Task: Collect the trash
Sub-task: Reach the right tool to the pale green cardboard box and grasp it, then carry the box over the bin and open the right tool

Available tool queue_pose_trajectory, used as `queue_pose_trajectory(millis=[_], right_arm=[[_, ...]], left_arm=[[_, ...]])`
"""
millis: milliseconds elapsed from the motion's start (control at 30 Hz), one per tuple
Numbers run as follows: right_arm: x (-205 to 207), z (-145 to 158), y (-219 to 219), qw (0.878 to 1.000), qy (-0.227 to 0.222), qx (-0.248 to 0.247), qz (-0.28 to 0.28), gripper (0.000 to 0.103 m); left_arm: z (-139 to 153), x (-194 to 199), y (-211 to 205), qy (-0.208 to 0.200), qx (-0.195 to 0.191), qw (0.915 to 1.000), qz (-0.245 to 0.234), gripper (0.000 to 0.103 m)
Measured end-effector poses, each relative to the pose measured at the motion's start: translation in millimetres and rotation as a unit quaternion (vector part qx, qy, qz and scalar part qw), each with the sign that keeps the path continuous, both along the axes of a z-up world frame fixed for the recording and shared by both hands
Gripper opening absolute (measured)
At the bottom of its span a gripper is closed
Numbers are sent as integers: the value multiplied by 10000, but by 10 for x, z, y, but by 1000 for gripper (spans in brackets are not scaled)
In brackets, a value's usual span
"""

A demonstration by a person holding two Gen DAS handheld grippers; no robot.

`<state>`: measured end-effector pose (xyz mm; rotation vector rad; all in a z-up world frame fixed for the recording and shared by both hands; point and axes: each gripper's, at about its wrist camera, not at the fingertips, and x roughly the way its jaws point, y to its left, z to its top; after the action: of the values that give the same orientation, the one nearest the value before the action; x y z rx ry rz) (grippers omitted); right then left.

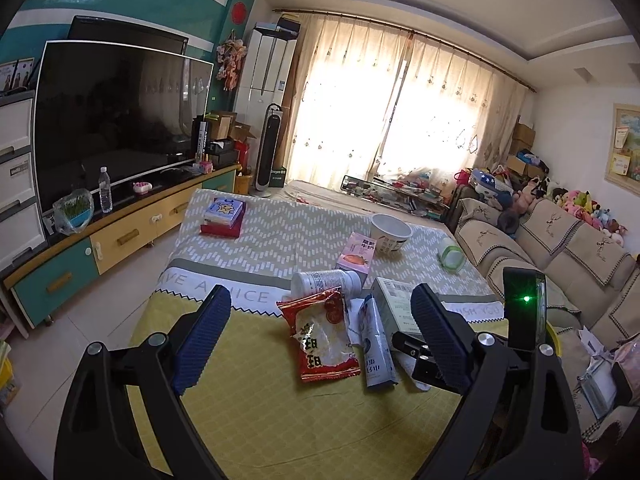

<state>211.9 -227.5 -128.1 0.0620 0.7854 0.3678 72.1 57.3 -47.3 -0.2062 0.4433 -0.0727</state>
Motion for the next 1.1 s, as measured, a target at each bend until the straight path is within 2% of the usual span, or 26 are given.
queue_pose_trajectory(millis=[333,600,767,800,933,1100], right_arm=[[190,-28,-321,9988,141,6,-479,77],[312,-67,-181,9992,211,-150,-308,77],[428,-86,-201,9989,315,-77,-341,77],[449,-90,-203,9988,336,-122,-338,67],[470,-83,-229,9988,391,-170,-258,67],[390,11,-349,9992,340,24,-221,67]], left_arm=[[-65,60,49,46,-91,9999,-4,90],[-92,95,-41,55,-27,9999,-109,90],[-83,90,-55,26,-1,9999,-138,90],[-86,94,-58,30,-4,9999,-141,90],[-101,97,-66,61,5,9999,-140,90],[-105,99,-77,76,10,9999,-150,90]])
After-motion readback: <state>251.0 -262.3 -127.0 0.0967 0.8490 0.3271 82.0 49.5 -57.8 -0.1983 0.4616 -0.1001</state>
